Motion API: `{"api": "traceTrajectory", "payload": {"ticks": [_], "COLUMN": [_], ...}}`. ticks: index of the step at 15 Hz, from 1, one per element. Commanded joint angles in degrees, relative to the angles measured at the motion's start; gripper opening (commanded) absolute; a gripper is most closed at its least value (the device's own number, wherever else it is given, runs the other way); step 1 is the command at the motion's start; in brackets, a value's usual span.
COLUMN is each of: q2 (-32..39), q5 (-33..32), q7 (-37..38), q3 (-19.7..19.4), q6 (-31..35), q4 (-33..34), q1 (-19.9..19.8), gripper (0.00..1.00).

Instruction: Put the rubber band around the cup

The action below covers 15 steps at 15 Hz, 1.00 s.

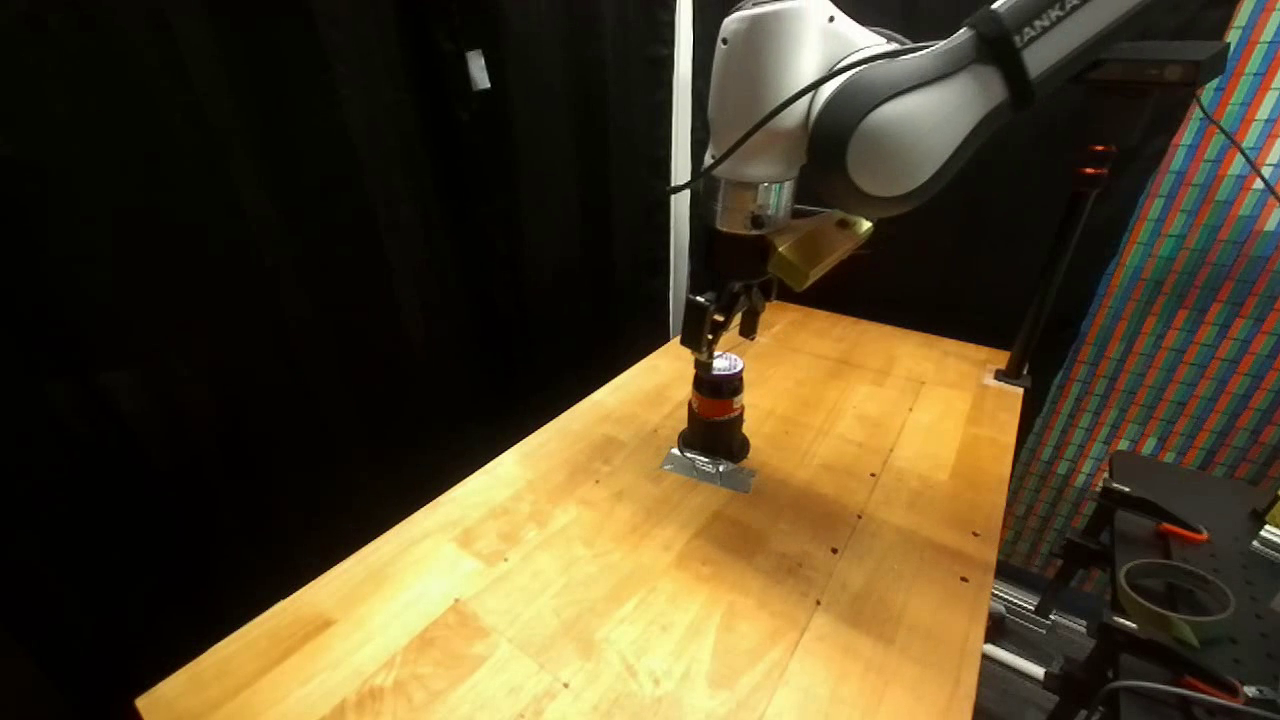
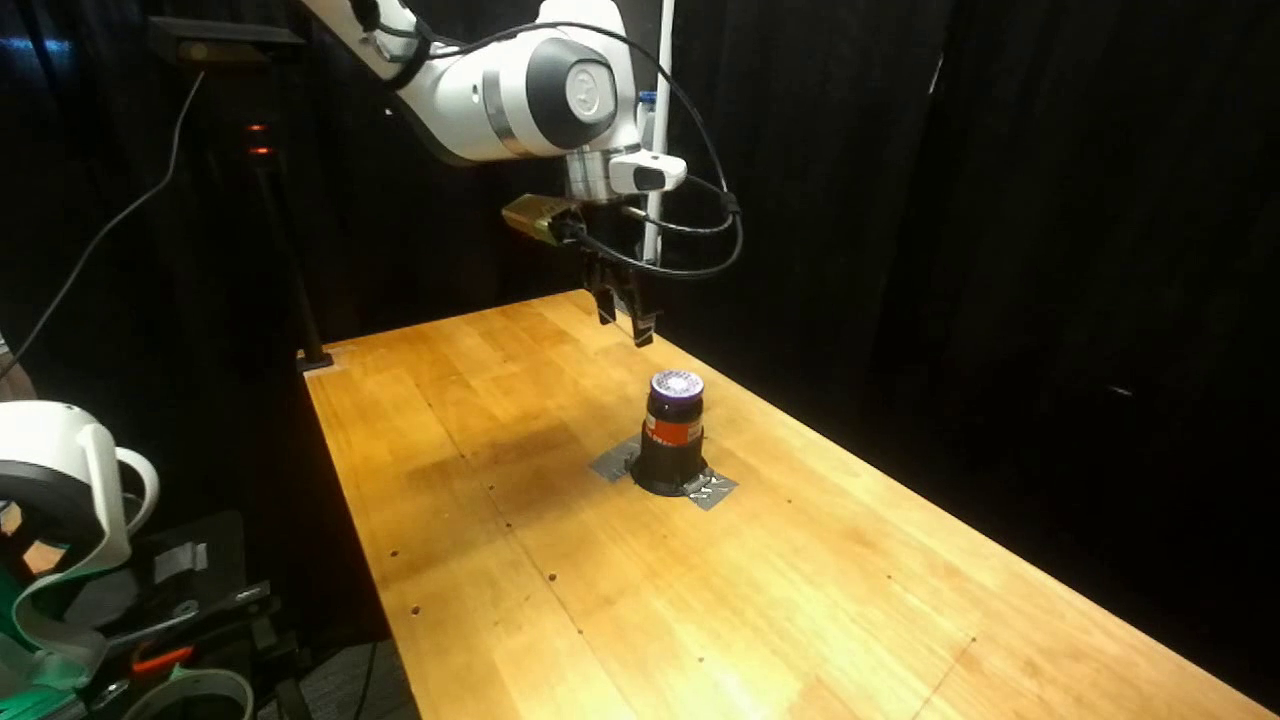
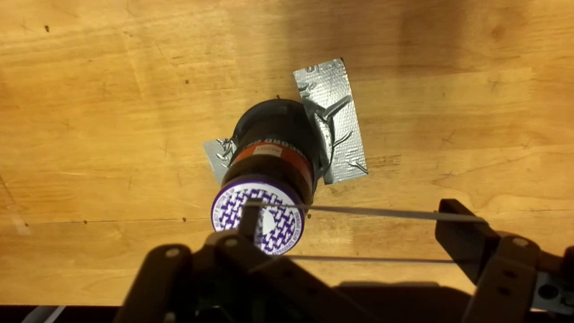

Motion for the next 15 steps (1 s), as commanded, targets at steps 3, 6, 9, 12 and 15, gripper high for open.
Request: {"api": "traceTrajectory", "payload": {"ticks": [3,6,9,12,15], "q2": [5.50,7.62,9.33,11.25,12.98], "q5": [-0.20,0.02,0.23,0.33,0.77], "q7": [-0.39,-0.03,-0.20,0.28,0.13], "q3": [-6.77,-8.94,-10.30,-11.33,-11.77], "q6": [-2.48,-3.08,-2.69,-2.33,-2.32], "q4": [8.00,9.91,11.17,12.53,13.91], "q1": [4.84,5.54,5.65,5.78,5.79], "gripper": [1.00,1.00,1.00,1.00,1.00]}}
